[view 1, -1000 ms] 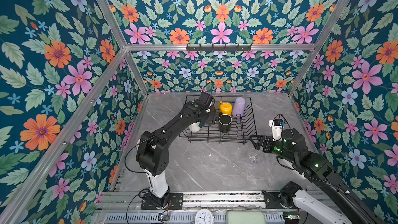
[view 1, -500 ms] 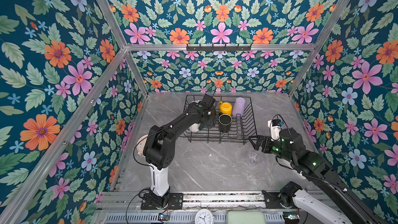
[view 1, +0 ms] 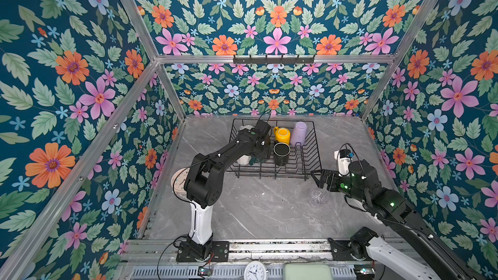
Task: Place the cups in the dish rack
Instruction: 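Lower the green mug upside down into the rack beside the black mug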
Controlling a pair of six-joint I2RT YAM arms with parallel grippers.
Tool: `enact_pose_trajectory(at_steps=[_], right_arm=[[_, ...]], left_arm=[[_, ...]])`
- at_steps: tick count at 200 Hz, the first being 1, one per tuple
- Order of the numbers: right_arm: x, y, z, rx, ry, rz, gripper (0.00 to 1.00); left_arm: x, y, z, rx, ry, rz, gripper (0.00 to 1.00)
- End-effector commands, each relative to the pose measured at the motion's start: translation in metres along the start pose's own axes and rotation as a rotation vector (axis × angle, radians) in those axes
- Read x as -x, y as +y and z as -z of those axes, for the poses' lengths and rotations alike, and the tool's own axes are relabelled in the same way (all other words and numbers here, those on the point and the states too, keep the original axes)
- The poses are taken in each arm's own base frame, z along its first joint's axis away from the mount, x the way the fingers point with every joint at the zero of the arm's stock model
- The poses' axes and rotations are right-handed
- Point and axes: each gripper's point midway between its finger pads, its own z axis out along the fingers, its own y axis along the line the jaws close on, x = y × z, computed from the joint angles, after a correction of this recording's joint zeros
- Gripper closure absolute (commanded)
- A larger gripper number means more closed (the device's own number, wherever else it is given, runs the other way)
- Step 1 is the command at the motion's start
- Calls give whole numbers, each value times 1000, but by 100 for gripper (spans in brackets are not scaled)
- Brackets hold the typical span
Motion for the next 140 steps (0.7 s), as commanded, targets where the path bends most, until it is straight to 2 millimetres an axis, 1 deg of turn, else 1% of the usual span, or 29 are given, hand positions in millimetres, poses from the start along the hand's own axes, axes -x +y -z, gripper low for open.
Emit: enact_pose_trajectory(at_steps=[1,59,73,94,114,125,140], right_arm=[[2,2,0,7,-4,17,1],[1,0,-1,-1,0,21,1],[1,0,-1,-1,-1,21,1],[1,1,-1,0,-1,23,1],[1,1,-1,1,0,22,1],[1,0,-1,-1,1,22,1],[1,1,-1,-1,2,22,1]], left_arm=[[9,0,0,7,-32,8,57],[5,3,-5,29,-19,3,30],[5,4,-5,34,-20,4,28],[4,5,-7,37,-15,6,21],[4,5,-7,40,-16,6,20],[5,5,-7,38,-17,7,16],[5,5,-6,36,-18,9,14]])
